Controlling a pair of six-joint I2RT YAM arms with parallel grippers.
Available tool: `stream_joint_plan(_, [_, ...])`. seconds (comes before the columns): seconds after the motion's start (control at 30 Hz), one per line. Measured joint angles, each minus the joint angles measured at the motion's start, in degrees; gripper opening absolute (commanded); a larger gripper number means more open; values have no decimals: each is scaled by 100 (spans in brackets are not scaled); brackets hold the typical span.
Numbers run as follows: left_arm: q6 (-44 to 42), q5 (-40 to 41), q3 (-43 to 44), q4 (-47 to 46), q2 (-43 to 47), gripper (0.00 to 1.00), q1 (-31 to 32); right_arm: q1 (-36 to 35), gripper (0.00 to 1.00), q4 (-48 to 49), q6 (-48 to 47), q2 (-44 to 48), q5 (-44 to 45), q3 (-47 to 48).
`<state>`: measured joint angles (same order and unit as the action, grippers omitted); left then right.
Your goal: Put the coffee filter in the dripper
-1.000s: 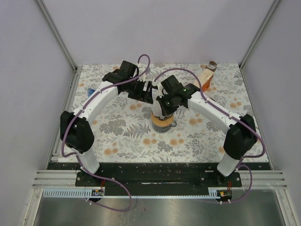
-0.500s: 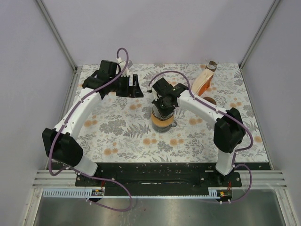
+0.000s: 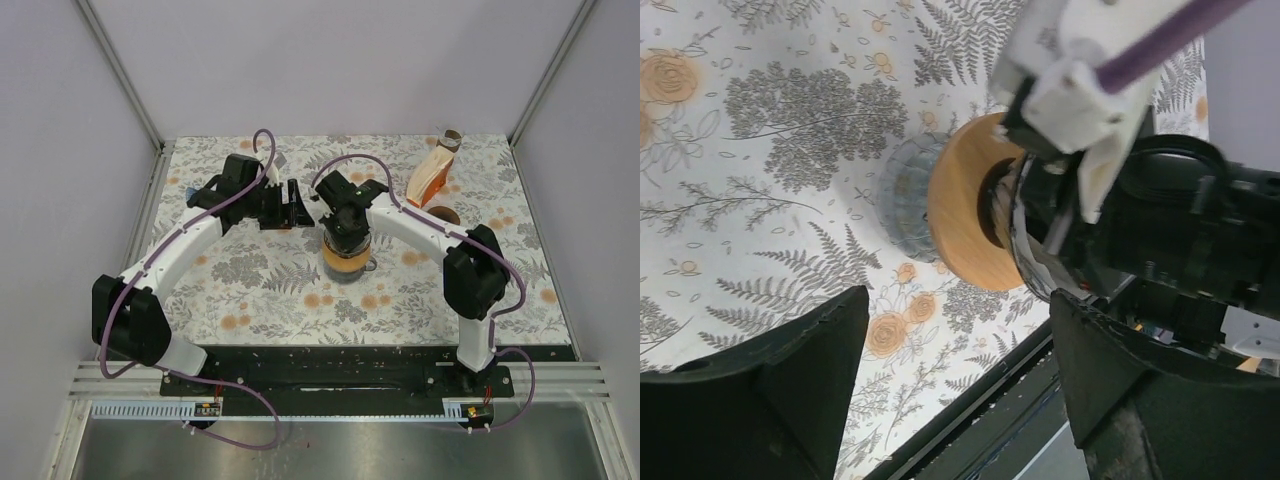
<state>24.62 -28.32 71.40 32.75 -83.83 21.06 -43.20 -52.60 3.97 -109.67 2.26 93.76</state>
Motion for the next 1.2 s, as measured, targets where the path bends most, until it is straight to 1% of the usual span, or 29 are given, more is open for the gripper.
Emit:
stream_joint_plan(0.17, [199, -59, -87, -258, 9, 71, 166, -35, 0, 0, 173, -177, 203, 57])
stream_joint_plan(0.37, [358, -111, -258, -391, 11, 61, 205, -79, 0, 59, 448, -184, 402, 31])
stream_joint_plan(0.47, [393, -116, -317, -407, 11, 61, 229, -87, 0, 98, 570, -184, 446, 15])
stream_joint_plan(0.63, [404, -114, -330, -439, 11, 64, 378, -90, 0, 142, 684, -184, 472, 17])
stream_joint_plan(0.73, [415, -111, -330, -444, 11, 62, 461, -90, 0, 153, 697, -184, 472, 33])
stream_joint_plan(0.83, [417, -105, -330, -444, 11, 54, 476, -90, 0, 170, 702, -175, 466, 35])
stream_joint_plan(0.87, [422, -105, -330, -446, 9, 53, 476, -90, 0, 175, 702, -170, 459, 35])
stream_joint_plan(1.2, [481, -114, -328, -549, -313, 51, 503, -92, 0, 238, 730, 116, 212, 35])
